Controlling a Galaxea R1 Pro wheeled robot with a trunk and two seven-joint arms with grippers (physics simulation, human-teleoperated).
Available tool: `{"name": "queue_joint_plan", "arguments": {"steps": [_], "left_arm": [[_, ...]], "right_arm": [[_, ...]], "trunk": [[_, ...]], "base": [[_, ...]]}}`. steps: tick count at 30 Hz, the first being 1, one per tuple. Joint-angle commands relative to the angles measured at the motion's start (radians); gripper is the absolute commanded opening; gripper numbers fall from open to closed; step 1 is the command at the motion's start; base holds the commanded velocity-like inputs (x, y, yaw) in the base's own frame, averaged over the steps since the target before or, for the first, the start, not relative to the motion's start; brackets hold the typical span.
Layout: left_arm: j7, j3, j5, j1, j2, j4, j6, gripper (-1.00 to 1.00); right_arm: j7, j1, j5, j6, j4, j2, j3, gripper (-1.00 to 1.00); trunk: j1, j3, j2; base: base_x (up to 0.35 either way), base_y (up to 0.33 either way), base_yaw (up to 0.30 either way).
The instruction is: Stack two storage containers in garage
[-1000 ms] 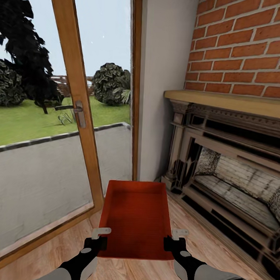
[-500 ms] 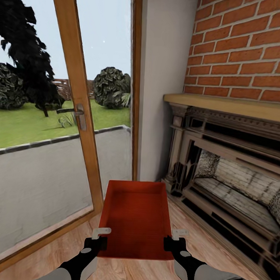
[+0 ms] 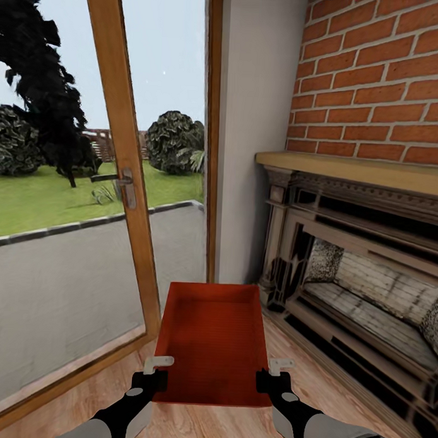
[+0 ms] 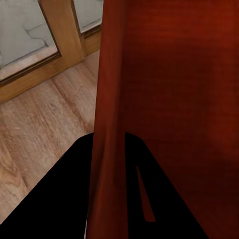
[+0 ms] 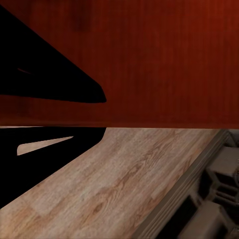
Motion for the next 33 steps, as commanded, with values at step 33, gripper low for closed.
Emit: {"name": "queue_joint_plan", "arguments": {"steps": [33], "left_arm": [[0.021, 0.019, 0.017, -0.001, 0.001, 0.006, -0.006, -1.00]], "right_arm": [[-0.001, -0.002, -0.007, -0.040, -0.002, 0.000, -0.031, -1.00]], "trunk": [[0.000, 0.043, -0.001]], "base": [[0.000, 0.000, 0.000]]}}
